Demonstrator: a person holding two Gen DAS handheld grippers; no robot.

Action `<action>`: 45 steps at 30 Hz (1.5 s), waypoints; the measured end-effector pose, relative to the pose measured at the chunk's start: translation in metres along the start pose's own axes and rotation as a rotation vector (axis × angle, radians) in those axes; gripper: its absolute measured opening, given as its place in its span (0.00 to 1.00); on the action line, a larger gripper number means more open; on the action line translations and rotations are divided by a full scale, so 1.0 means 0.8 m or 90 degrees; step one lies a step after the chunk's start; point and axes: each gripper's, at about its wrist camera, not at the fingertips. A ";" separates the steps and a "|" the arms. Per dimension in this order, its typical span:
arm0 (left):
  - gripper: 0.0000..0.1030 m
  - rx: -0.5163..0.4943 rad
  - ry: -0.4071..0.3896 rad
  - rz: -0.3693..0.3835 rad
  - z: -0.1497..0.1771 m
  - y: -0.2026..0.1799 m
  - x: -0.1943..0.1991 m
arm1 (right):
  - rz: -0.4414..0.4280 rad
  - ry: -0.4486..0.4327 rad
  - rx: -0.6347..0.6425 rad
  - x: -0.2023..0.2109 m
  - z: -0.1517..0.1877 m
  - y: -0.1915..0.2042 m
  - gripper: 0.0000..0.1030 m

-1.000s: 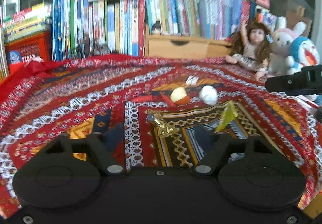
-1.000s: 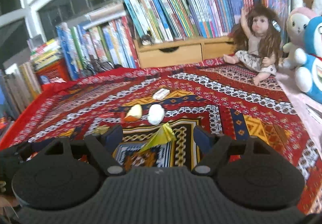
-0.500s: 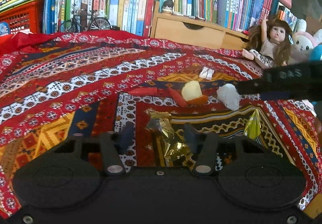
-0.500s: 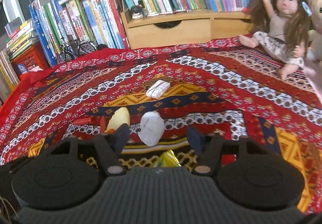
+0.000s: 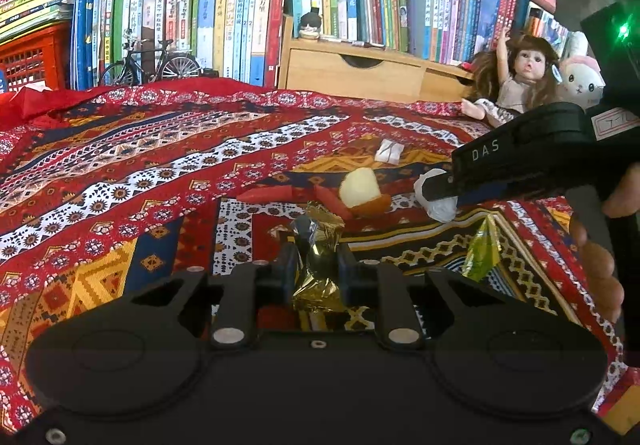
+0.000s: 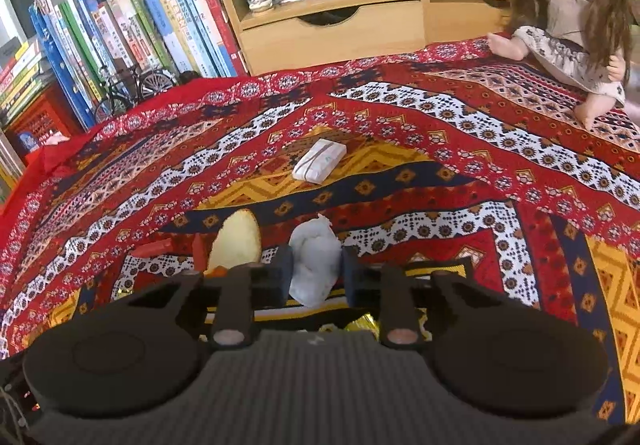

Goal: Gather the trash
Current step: 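Grasp the gold foil wrapper with the left gripper while the right grasps the white tissue, then lift both held items and carry them over the black bag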

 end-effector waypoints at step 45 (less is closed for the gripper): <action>0.19 -0.017 -0.012 0.020 0.139 -0.014 0.253 | -0.098 -0.054 0.074 0.229 0.209 0.056 0.29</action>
Point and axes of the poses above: each gripper's, at about its wrist camera, not at the fingertips, and x roughly against the way its jaws point, y to its left, z to its underside, and after that the axes turned 6 degrees about y, right-handed
